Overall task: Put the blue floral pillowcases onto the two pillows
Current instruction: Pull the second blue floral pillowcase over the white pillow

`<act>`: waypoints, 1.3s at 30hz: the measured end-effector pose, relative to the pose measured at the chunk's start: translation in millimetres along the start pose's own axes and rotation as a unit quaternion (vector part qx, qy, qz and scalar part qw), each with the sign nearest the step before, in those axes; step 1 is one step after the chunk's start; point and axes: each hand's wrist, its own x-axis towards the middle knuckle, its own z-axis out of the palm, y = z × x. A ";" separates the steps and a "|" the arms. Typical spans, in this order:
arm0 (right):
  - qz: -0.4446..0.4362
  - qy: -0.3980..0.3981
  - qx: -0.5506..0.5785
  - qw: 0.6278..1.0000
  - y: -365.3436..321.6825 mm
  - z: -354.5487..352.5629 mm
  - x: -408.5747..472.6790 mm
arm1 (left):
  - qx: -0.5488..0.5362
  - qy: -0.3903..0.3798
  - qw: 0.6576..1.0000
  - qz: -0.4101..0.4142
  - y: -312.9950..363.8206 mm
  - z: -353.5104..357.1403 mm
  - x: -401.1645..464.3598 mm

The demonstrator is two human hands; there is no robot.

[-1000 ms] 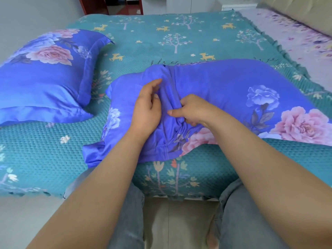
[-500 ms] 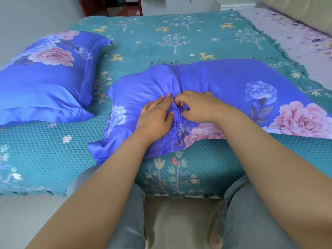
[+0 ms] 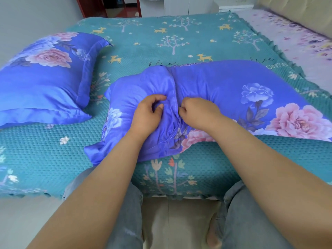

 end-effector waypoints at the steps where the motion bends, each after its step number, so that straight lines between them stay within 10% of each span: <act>1: 0.009 0.012 0.019 1.000 -2.0 4.8 -0.1 | -0.040 0.006 0.999 -0.021 1.3 -0.9 0.7; 11: 0.077 -0.010 0.060 0.995 -13.7 25.3 3.7 | -0.156 0.004 0.984 -0.087 1.0 -4.6 0.3; 15: 0.123 0.095 0.069 0.985 -6.2 12.3 7.3 | -0.005 -0.071 0.996 0.047 -6.8 1.1 -6.2; 19: 0.168 0.190 0.322 0.912 11.2 -7.2 20.7 | 0.238 -0.155 0.946 0.159 -15.5 18.7 -14.7; 24: 0.119 0.033 0.129 0.984 -16.0 3.2 14.0 | 0.159 -0.173 0.963 0.130 -11.1 17.6 -12.7; 32: 0.152 -0.041 0.013 0.987 -3.4 -2.0 17.9 | 0.037 -0.206 0.976 0.057 -13.7 -0.1 -8.0; 39: 0.069 -0.098 0.298 0.947 -3.6 -18.5 11.7 | 0.140 -0.201 0.962 0.123 -12.8 3.5 -12.0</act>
